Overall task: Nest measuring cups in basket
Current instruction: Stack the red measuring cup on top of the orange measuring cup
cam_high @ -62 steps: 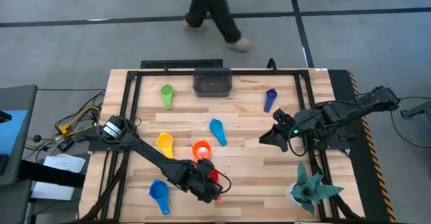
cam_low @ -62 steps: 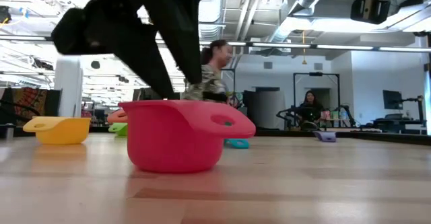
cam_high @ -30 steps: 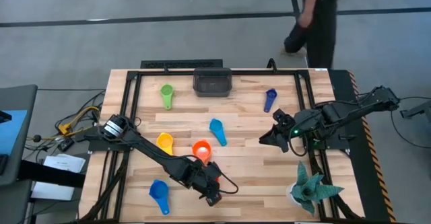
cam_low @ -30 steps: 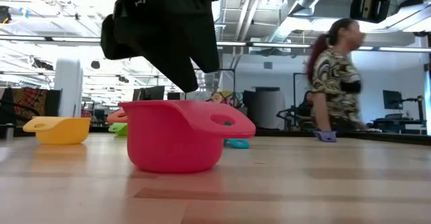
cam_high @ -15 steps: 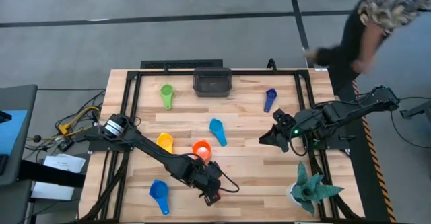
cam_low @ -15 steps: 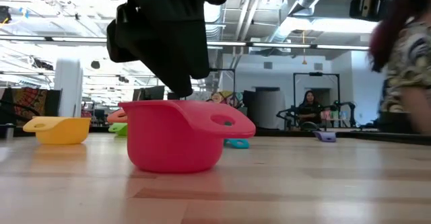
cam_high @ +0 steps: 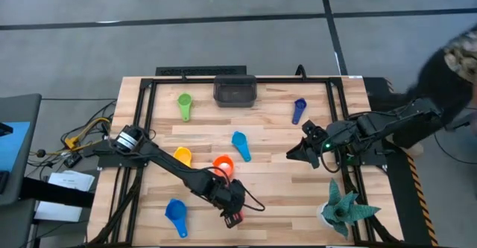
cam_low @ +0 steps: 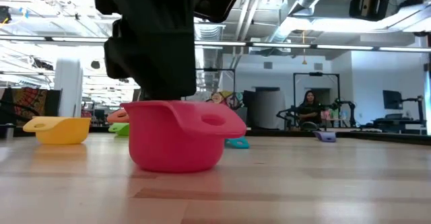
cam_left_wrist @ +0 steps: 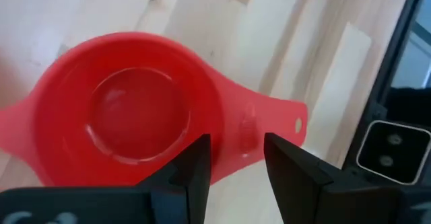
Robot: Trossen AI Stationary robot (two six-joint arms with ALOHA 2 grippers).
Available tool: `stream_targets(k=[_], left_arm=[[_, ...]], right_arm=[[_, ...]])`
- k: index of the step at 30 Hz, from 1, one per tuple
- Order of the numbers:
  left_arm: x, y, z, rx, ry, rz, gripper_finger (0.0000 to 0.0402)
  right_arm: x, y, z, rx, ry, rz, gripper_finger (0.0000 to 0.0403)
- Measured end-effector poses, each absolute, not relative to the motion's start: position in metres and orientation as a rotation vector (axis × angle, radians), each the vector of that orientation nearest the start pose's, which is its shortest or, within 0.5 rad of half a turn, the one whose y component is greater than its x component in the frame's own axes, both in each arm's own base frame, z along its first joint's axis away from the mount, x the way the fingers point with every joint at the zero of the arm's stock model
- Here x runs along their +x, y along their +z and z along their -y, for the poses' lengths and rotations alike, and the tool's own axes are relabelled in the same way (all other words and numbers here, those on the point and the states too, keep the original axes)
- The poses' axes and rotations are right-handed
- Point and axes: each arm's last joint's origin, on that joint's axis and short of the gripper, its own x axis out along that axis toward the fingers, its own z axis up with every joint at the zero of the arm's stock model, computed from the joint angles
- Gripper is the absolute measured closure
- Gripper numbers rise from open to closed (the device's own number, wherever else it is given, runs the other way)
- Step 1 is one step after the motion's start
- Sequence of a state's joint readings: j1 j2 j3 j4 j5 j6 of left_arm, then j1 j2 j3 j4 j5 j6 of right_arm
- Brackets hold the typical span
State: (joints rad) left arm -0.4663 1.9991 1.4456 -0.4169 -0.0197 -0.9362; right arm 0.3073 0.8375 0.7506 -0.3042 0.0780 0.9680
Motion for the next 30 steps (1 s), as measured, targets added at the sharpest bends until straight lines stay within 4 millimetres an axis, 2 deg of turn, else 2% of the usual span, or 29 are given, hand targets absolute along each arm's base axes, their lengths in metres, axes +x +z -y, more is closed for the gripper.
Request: stream_targets(k=[10,15,19,22,26,30], left_arm=[[0.378,0.187,0.194,-0.611,-0.020,-1.079,0.0276],[0.373,0.198,0.195,-0.604,-0.006,-1.053,0.0276],[0.364,0.214,0.189,-0.589,0.080,-1.029,0.0276],[0.351,0.223,0.178,-0.604,0.262,-1.036,0.0276],[0.340,0.217,0.170,-0.677,0.494,-1.084,0.0276],[0.343,0.215,0.173,-0.731,0.511,-1.048,0.0276]], right_arm=[[0.174,0.301,-0.053,0.879,0.021,-0.461,0.0269],[0.174,0.301,-0.053,0.879,0.020,-0.461,0.0270],[0.174,0.301,-0.053,0.881,0.019,-0.460,0.0269],[0.174,0.301,-0.053,0.883,0.018,-0.460,0.0267],[0.174,0.301,-0.053,0.880,0.019,-0.460,0.0269],[0.174,0.301,-0.053,0.880,0.019,-0.459,0.0270]])
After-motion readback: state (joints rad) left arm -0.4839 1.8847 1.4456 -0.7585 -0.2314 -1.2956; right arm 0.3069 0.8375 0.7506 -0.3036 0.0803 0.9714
